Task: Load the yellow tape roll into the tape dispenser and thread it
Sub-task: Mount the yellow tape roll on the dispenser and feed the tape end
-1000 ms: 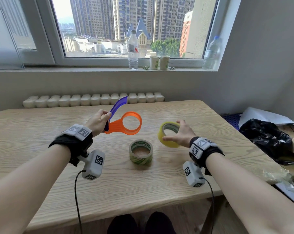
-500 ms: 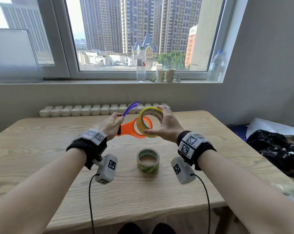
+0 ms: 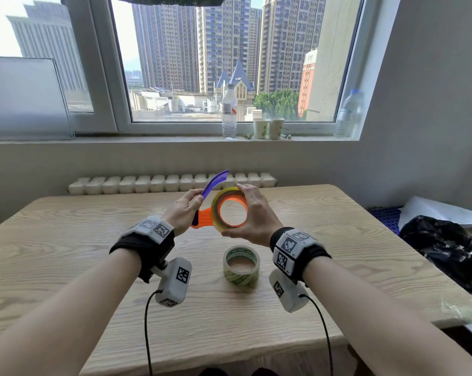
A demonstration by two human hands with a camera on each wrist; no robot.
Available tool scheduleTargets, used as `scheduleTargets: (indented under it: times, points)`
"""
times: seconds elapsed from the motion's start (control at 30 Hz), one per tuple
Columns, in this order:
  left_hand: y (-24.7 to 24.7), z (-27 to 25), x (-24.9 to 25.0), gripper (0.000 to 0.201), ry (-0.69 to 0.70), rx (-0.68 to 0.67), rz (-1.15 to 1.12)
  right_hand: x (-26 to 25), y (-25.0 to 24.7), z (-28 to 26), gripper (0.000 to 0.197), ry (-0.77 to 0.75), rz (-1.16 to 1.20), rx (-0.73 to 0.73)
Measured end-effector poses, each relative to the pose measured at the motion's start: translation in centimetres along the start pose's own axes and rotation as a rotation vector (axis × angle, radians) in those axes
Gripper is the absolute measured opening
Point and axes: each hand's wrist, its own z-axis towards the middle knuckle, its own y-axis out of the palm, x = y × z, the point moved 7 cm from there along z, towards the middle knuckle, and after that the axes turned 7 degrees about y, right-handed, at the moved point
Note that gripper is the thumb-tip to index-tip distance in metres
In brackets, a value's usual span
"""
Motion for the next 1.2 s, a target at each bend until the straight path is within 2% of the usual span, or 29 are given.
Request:
scheduleTargets:
  times: [0.13, 0.3, 0.4, 0.47, 0.5, 0.57, 0.67, 0.8, 0.97, 1.0, 1.07, 1.13, 1.2]
  points:
    - [-0.1, -0.1, 0.3, 0.028, 0.045, -0.021, -0.105, 0.1, 0.2, 0.0, 0.113, -0.011, 0.012, -0.009]
    - [-0.3, -0.3, 0.5, 0.021, 0.004, -0.01, -0.312, 0.0, 0.5, 0.7, 0.124, 0.037, 0.013, -0.045]
    - [-0.4, -0.4, 1.0, 0.021, 0.012, 0.0, -0.319, -0.2, 0.6, 0.8, 0.133, 0.068, 0.034, -0.066]
    - [-0.5, -0.4, 1.2, 0.02, 0.022, 0.005, -0.296, -0.2, 0.8, 0.9, 0.131, 0.096, 0.073, -0.091]
    - [-0.5, -0.3, 1.3, 0.02, 0.03, -0.003, -0.275, -0.2, 0.9, 1.0, 0.125, 0.105, 0.082, -0.103]
    - [-0.6, -0.4, 1.2, 0.021, 0.029, -0.03, -0.24, -0.2, 0.8, 1.4, 0.1, 0.105, 0.038, -0.107]
    - [-0.5, -0.5, 1.3, 0.02, 0.028, -0.072, -0.204, 0.0, -0.3, 1.7, 0.063, 0.088, -0.098, -0.017]
    - [-0.7, -0.6, 1.4, 0.015, 0.047, -0.114, -0.153, 0.3, -1.1, 1.9, 0.037, 0.081, -0.101, 0.028]
    - [-1.1, -0.5, 1.5, 0.009, 0.023, -0.098, -0.16, 0.5, -1.2, 1.9, 0.028, 0.099, -0.068, 0.047]
    - [-1.3, -0.4, 1.4, 0.015, 0.012, -0.063, -0.163, 0.6, -1.3, 1.9, 0.028, 0.107, -0.073, 0.052]
    - [-2.0, -0.3, 1.1, 0.04, -0.039, 0.054, -0.245, 1.0, -1.3, 2.0, 0.03, 0.144, -0.064, 0.06]
    - [-2.5, -0.4, 0.5, 0.059, -0.155, 0.144, -0.396, 1.6, -1.5, 2.1, 0.03, 0.209, 0.006, 0.075]
    - [-2.5, -0.7, 0.3, 0.068, -0.237, 0.133, -0.484, 2.1, -1.6, 2.3, 0.027, 0.285, 0.117, 0.092]
